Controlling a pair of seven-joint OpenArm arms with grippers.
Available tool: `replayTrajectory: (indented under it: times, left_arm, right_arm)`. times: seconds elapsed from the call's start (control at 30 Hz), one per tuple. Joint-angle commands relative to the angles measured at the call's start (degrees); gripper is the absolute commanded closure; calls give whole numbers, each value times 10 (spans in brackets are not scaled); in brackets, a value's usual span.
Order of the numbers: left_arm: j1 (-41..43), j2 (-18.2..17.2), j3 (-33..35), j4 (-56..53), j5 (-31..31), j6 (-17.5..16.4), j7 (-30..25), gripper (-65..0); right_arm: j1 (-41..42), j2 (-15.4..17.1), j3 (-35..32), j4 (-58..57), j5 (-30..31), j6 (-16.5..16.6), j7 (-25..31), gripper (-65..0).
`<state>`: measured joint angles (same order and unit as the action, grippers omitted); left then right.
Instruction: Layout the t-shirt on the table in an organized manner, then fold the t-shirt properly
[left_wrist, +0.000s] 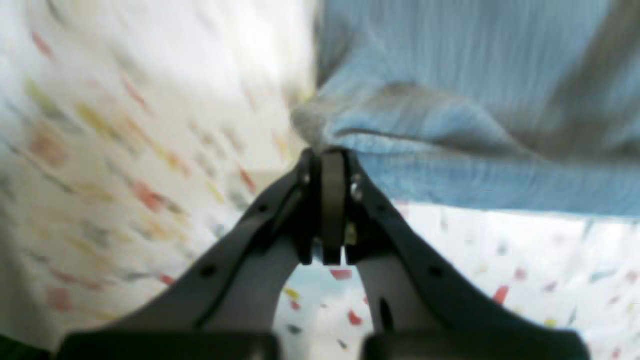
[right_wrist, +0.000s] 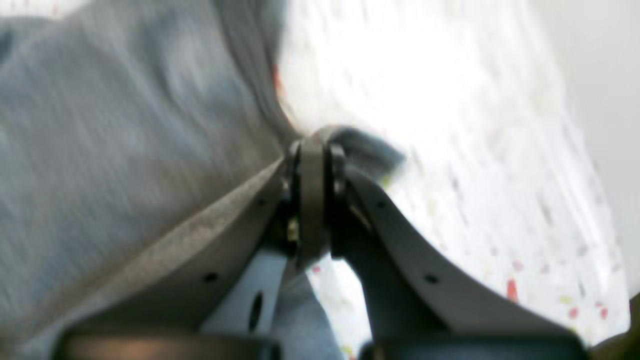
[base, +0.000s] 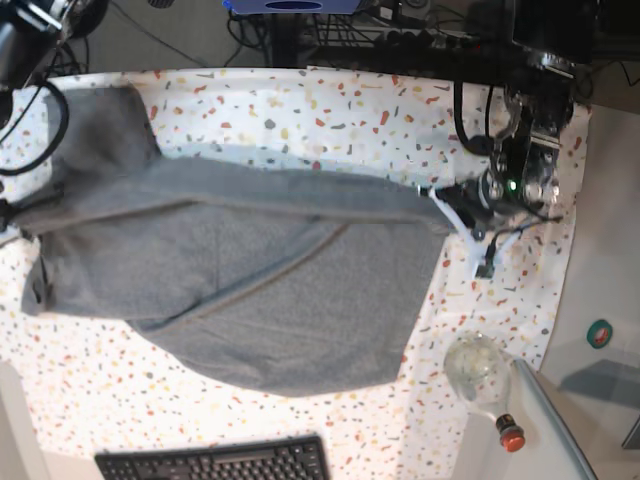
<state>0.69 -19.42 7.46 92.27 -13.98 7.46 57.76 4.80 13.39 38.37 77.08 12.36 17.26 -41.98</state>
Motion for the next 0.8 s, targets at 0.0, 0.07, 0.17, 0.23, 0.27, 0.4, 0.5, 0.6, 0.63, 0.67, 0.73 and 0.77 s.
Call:
replayTrajectory:
  times: [0.0, 0.07, 0.17, 0.23, 0.27, 0.4, 0.5, 0.6, 0.63, 0.67, 0.73, 0.77]
  left_arm:
    - [-52, -3, 13, 3, 2, 2, -6, 0]
    - [-138, -2, 52, -20, 2, 2, 5, 0]
    - [-271, 9, 110, -77, 2, 2, 9, 0]
    - [-363, 40, 129, -132, 2, 2, 9, 0]
    - [-405, 52, 128, -160, 2, 2, 9, 0]
    - [-578, 90, 126, -247, -1, 2, 7, 0]
    - [-656, 93, 125, -213, -2, 4, 8, 0]
    - [-690, 93, 110, -163, -3, 4, 10, 0]
    - [-687, 97, 95, -137, -3, 3, 12, 0]
    - [-677, 101, 86, -118, -3, 3, 13, 0]
    - [-634, 101, 73, -83, 1, 3, 23, 0]
    - [-607, 100, 74, -72, 1, 3, 29, 0]
  right_arm:
    - [48, 36, -17, -20, 3, -2, 21, 0]
    - [124, 74, -54, -88, 3, -2, 23, 0]
    - [240, 110, -112, -173, 3, -2, 39, 0]
    - [302, 130, -142, -202, 3, -2, 69, 0]
    - [327, 140, -156, -205, 3, -2, 78, 0]
    - [437, 172, -207, -166, 4, 1, 83, 0]
    - [475, 190, -210, -62, 4, 1, 83, 0]
    - [494, 206, -209, 30, 4, 1, 45, 0]
    - [490, 209, -208, 52, 4, 1, 26, 0]
    - [481, 211, -207, 67, 4, 1, 12, 0]
    - [425, 211, -187, 96, 4, 1, -11, 0]
    - [389, 210, -176, 106, 4, 1, -13, 0]
